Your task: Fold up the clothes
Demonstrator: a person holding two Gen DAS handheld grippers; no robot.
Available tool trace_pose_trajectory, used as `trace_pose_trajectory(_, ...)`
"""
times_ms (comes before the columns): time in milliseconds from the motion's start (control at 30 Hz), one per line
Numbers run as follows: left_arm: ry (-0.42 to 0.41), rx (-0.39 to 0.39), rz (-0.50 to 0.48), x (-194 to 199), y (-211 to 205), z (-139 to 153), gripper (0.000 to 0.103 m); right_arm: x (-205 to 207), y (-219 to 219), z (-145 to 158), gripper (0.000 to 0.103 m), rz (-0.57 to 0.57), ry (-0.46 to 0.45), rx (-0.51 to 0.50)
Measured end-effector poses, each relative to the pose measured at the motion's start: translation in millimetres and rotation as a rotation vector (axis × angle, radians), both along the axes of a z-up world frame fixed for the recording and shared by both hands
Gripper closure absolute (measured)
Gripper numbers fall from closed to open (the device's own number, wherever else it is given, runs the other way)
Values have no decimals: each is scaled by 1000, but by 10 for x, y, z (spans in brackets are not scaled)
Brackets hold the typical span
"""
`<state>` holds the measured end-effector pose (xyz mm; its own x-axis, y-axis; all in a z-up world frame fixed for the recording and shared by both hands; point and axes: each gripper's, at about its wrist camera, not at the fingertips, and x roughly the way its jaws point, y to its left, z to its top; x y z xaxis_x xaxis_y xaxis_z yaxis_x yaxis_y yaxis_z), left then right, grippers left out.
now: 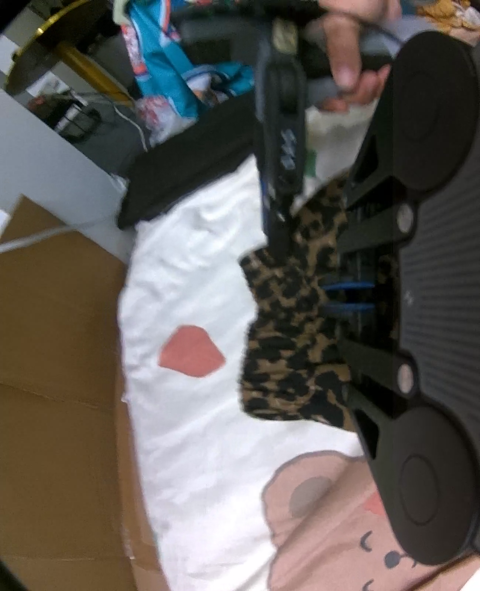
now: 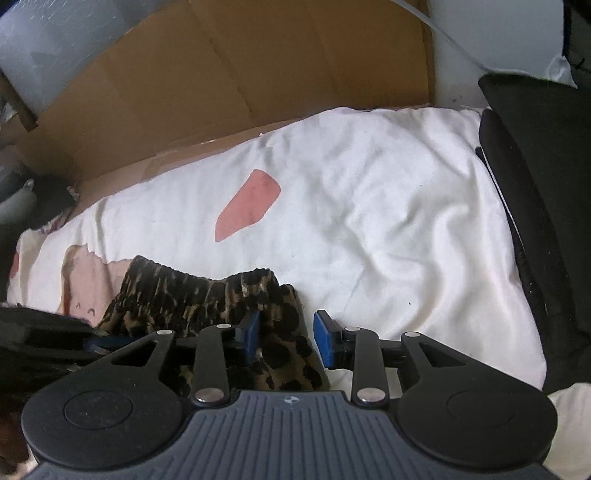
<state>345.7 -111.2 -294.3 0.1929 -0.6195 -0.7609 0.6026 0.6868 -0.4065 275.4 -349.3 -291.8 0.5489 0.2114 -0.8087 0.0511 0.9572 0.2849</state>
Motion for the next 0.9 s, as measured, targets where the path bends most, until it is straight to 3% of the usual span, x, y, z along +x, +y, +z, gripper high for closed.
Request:
trace_pose_trajectory(200, -49, 15, 22, 55, 265, 188, 95, 10, -10, -22, 65, 2, 5, -3)
trace_pose_trajectory(433, -6, 72, 46, 122, 316, -121, 97, 24, -20, -48, 65, 7, 8, -6)
trace_pose_trajectory(633, 9, 54, 59, 171, 343, -249, 99, 39, -28, -57, 64, 4, 8, -6)
trace_pose_trajectory(900, -3, 47, 58, 69, 428, -49, 99, -163, 72, 267, 64, 80, -89, 0)
